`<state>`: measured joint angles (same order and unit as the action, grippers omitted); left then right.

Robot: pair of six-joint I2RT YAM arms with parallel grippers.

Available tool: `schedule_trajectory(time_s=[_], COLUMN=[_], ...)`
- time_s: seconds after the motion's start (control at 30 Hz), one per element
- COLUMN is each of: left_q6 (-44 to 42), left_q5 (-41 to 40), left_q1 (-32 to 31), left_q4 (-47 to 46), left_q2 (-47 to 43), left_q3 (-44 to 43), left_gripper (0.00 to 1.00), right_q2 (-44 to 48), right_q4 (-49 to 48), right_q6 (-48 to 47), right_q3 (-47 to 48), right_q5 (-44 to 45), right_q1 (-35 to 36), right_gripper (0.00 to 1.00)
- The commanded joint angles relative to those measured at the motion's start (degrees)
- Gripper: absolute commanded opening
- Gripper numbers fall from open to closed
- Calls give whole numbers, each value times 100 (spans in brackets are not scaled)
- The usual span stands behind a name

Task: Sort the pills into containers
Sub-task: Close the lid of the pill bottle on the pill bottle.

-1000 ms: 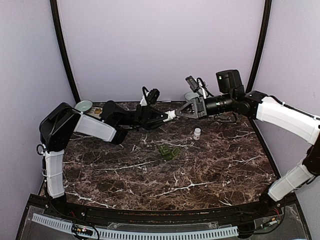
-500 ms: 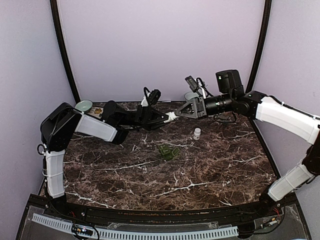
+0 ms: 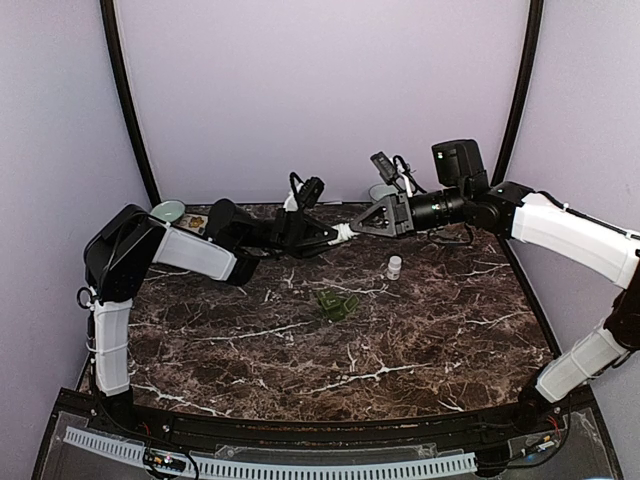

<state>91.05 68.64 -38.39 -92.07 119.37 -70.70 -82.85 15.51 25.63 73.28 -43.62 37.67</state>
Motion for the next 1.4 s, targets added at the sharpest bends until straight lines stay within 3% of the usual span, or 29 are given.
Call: schedule_trajectory(time_s=[0.0,0.83,1.37], left_q6=[77,654,1071], left_q5=[38,-342,-175], left_q1=[-81,-159,-261], left_q4=[-223,-758,-760], left_q2=[-13,216,262], left_q3=[-252,-670,-1234], left_gripper=[0,0,0], right_q2=[-91,-73,48], right_q4=[-281,-647,-1006], right_q6=[29,22,65], right_q3=[61,-125,-252], right_q5=[-195,-69,-592], right_q1=[73,195,206], right_gripper=[0,0,1])
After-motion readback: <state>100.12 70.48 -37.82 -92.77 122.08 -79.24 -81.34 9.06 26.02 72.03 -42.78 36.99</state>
